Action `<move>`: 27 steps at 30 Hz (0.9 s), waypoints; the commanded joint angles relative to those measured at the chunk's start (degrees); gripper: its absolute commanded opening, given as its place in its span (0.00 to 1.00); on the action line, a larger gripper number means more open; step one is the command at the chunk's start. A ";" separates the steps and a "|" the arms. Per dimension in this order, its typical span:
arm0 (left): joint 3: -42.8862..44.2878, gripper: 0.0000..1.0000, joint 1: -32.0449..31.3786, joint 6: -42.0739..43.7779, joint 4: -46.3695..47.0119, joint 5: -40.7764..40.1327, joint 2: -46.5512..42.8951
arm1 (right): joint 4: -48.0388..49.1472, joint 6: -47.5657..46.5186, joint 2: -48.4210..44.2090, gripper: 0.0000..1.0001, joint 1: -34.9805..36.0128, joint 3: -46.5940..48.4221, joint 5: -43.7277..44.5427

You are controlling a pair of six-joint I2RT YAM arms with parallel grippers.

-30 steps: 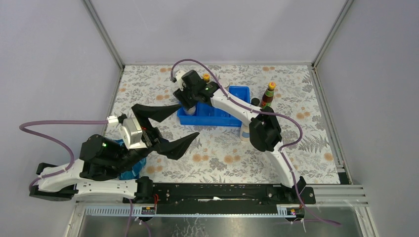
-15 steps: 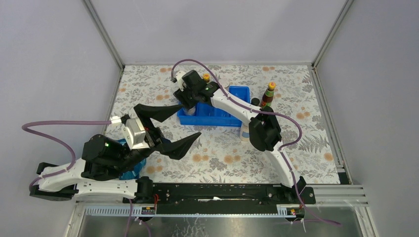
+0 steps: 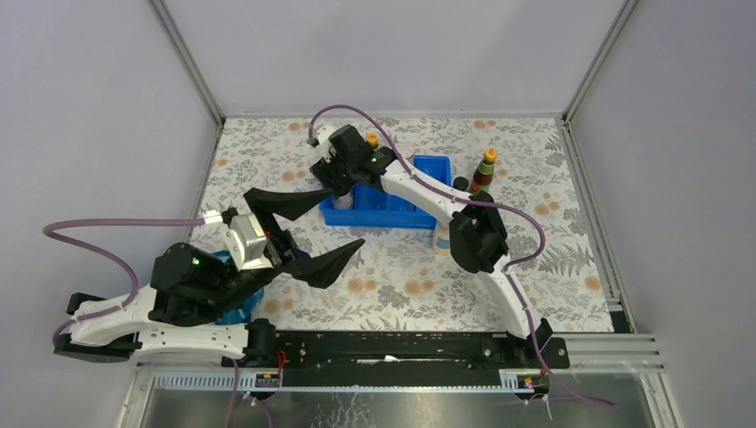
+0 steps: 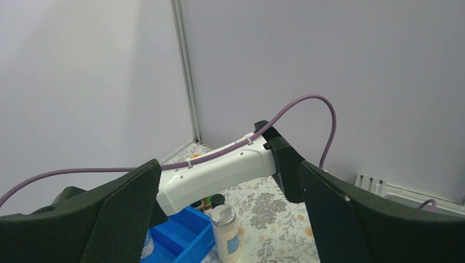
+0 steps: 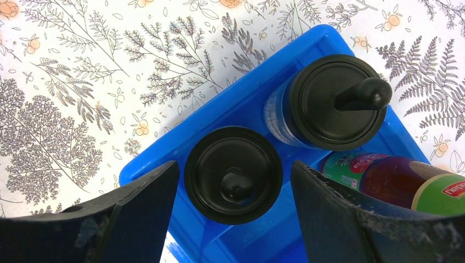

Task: Organize the condiment bottles
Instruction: Place the bottle in the storage box.

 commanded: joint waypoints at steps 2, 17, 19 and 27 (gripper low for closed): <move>0.08 0.99 -0.24 0.52 1.66 -0.82 0.30 | 1.49 -0.74 -2.14 0.82 -0.36 1.89 -0.57; 2.03 0.99 -0.24 -1.81 1.49 0.53 0.72 | 6.33 -1.12 -10.42 0.83 -0.43 -0.91 2.74; 2.13 0.99 -0.24 -2.16 1.23 0.42 0.68 | 7.64 -1.46 -11.99 0.84 -0.46 -2.33 4.93; 1.63 0.99 -0.23 -3.49 0.23 -1.60 0.94 | 15.49 -0.83 -22.78 0.86 -2.95 -15.28 14.87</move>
